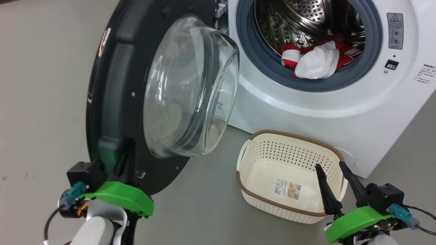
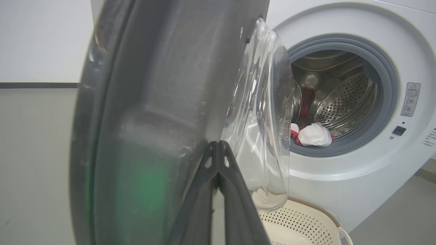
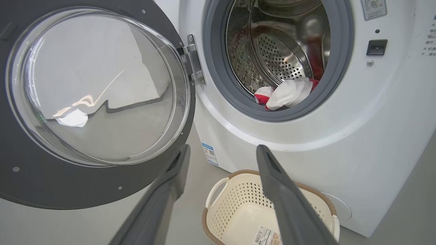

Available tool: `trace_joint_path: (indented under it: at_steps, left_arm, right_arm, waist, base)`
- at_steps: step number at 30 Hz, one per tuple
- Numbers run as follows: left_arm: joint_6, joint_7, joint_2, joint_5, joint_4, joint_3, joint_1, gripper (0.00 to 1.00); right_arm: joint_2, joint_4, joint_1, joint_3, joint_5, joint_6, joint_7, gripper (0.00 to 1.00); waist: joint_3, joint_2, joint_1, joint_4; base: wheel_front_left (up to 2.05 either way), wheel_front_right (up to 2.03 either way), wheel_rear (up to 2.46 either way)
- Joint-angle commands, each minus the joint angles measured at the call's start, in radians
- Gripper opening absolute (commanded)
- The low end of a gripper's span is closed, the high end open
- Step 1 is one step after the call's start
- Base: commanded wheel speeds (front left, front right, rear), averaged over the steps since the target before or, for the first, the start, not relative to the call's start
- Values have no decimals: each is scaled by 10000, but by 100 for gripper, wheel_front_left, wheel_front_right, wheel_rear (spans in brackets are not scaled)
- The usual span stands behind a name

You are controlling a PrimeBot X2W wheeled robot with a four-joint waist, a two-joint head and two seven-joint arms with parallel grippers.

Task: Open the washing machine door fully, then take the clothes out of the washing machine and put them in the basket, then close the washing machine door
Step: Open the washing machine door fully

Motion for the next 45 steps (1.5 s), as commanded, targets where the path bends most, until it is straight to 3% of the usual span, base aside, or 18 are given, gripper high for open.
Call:
trace_joint_path:
  at_steps: [1,16,32,45]
  left_arm:
    - [270,-135,490,-52,-42,607,-307,0]
    - [492,-637,857,-245,800,1454,-470,0]
    - [159,-828,1151,-278,1901,2416,-1294,0]
    - [-322,-836,1013,207,2425,3483,-2031,0]
  right_arm:
    - [-31,-187,-396,246,-206,48,-65,100]
    - [-31,-230,-270,374,-500,48,-65,100]
    - [-218,-272,-354,452,-632,48,-65,100]
    - [-542,-295,-583,563,-663,48,-65,100]
  waist:
    - [20,0,0,-7]
    - [220,0,0,-43]
    - [686,0,0,-229]
    - [1259,0,0,-451]
  base:
    - [0,0,0]
    - [0,0,0]
    - [0,0,0]
    - [0,0,0]
